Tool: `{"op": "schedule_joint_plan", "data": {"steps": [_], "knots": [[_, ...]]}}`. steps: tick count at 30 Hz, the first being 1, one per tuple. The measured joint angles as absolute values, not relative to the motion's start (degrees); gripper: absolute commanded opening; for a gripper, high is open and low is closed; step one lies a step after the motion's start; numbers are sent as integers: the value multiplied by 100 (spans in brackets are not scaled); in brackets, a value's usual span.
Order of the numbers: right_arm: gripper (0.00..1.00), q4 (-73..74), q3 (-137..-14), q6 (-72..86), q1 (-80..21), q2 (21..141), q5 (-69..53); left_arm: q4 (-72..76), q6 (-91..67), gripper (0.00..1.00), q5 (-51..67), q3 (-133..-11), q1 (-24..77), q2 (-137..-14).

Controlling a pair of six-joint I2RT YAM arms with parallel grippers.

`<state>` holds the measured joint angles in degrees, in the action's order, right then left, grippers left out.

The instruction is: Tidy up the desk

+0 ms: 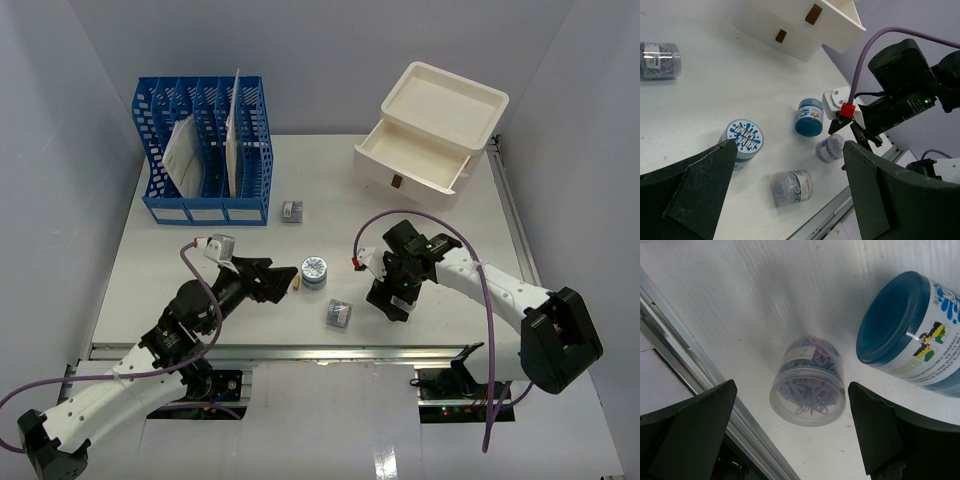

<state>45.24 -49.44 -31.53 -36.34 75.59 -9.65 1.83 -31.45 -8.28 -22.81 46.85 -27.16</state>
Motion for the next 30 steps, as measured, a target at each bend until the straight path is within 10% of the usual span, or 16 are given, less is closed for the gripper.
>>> {"op": "schedule_joint_plan", "data": {"steps": [9,13,22,30], "knots": [[97,4399,-4813,-3208,-3688,7655,-279,-561,-3696,98,-861,-2055,4685,-2035],[81,4293,-4699,-3362,-3688,7655,-251,-649,-3962,98,-794,-1902,4685,-2133],[8,4234,-4593,-3839,-3688,7659,-551,-727,-4478,98,-513,-1810,4685,-2809],[8,5147,-5320,-4745,-3652,6653,-1528,-519,-4711,98,-28,-1399,4685,-3092]]}}
